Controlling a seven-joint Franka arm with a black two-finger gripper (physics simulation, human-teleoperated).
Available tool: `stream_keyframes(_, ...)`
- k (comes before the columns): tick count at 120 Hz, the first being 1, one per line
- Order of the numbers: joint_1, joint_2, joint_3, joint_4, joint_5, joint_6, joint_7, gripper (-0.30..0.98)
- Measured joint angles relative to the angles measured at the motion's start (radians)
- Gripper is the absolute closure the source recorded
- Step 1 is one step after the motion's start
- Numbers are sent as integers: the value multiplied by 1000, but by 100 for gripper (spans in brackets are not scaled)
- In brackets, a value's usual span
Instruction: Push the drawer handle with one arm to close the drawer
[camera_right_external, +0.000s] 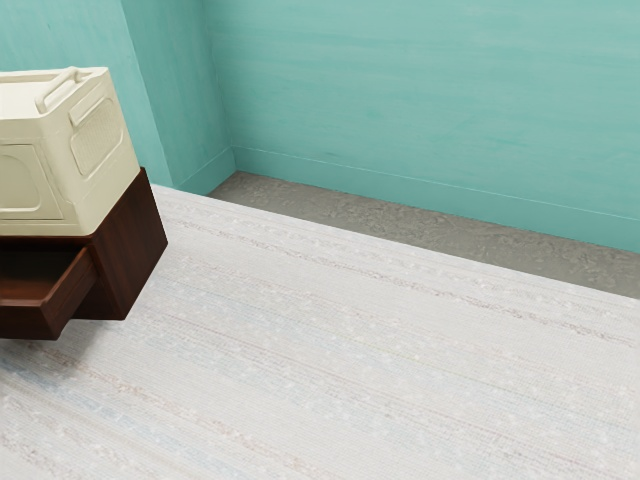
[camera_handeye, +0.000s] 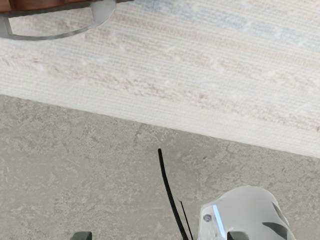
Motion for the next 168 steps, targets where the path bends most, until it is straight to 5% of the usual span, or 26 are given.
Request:
stream_keyframes(20, 8, 50, 56, -107, 83, 187, -29, 65)
stream_keyframes(45, 11, 61, 62, -244, 105, 389, -57, 74)
stream_keyframes(168, -48, 123, 75, -371, 90, 942, -292, 79)
